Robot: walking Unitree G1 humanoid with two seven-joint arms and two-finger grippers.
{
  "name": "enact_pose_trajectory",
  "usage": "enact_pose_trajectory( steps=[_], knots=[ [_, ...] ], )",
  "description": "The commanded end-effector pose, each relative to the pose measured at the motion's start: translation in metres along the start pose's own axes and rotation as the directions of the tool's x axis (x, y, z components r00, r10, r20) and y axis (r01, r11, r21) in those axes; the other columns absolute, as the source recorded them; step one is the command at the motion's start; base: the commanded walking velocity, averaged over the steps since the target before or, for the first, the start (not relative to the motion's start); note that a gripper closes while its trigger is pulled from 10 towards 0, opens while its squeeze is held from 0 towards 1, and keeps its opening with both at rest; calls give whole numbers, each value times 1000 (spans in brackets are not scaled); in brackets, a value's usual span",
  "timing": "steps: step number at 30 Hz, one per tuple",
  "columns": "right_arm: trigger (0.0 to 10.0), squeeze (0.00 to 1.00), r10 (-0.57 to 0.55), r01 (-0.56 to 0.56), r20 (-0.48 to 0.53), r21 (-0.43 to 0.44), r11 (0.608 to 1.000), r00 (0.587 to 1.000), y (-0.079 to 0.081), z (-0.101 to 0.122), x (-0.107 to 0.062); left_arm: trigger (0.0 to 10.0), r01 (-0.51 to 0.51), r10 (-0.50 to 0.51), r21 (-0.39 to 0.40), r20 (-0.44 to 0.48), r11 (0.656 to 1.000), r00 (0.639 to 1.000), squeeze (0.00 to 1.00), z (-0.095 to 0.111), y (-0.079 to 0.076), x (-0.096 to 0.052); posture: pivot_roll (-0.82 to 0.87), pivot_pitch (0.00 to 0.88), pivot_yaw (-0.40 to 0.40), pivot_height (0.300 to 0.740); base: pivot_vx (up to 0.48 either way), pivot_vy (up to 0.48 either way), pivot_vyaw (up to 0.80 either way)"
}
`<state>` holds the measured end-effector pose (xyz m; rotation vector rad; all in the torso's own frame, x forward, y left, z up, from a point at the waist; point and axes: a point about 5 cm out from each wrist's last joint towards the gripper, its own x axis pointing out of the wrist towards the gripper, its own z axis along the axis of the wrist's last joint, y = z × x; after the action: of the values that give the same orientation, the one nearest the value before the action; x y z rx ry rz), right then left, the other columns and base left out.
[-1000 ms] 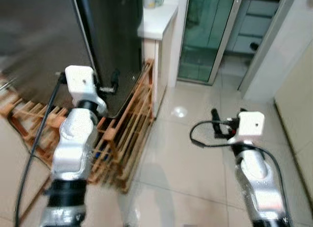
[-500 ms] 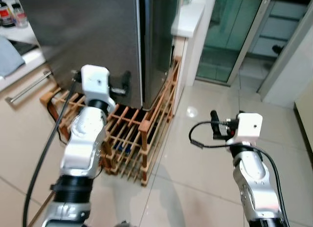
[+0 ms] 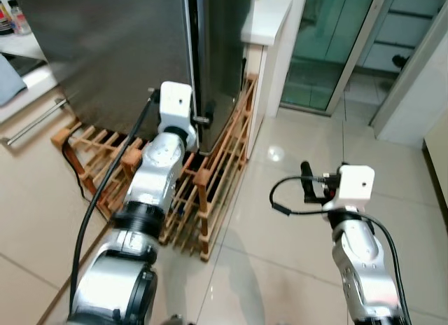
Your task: Restocking fridge
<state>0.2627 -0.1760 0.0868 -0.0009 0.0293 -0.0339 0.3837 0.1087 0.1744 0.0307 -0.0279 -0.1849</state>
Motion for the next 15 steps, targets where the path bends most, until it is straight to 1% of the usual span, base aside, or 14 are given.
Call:
enact_pose_trajectory(
  steps=[1, 4, 5, 7, 9, 11, 15],
  knots=[
    [10000, 0, -10, 10, 14, -4, 1000, 1000, -1, 4, -1, 10000, 5, -5, -24, 6, 1000, 1000, 0, 3, -3, 5, -74, 0, 17, 740, 0, 0, 0],
    [10000, 0, -13, 13, 13, -5, 1000, 1000, -2, 4, -2, 10000, 11, -10, -33, 5, 999, 1000, 0, 4, -6, 8, -79, 0, 15, 740, 0, 0, 0],
    [10000, 0, -13, 13, 11, -9, 1000, 1000, -2, 4, -2, 10000, 10, -10, -52, 0, 999, 1000, 0, 4, -8, 12, -80, 0, 15, 740, 0, 0, 0],
    [10000, 0, -12, 12, 11, -12, 1000, 1000, -3, 4, -3, 10000, 10, -10, -67, 0, 998, 1000, 0, 6, -9, 15, -95, 0, 11, 740, 0, 0, 0],
    [10000, 0, -11, 12, 11, -13, 1000, 1000, -3, 5, -3, 10000, 10, -10, -72, 2, 997, 1000, 0, 7, -9, 16, -95, 0, 11, 740, 0, 0, 0],
    [10000, 0, -14, 14, 13, -24, 1000, 1000, -6, 7, -3, 10000, 9, -8, -83, 11, 997, 1000, 0, 14, -13, 21, -113, 0, 4, 740, 0, 0, 0],
    [10000, 0, -15, 16, 13, -33, 999, 1000, -9, 8, -4, 10000, 1, 0, -92, 16, 996, 1000, 0, 19, -14, 25, -122, 0, 1, 740, 0, 0, 0]
  ],
)
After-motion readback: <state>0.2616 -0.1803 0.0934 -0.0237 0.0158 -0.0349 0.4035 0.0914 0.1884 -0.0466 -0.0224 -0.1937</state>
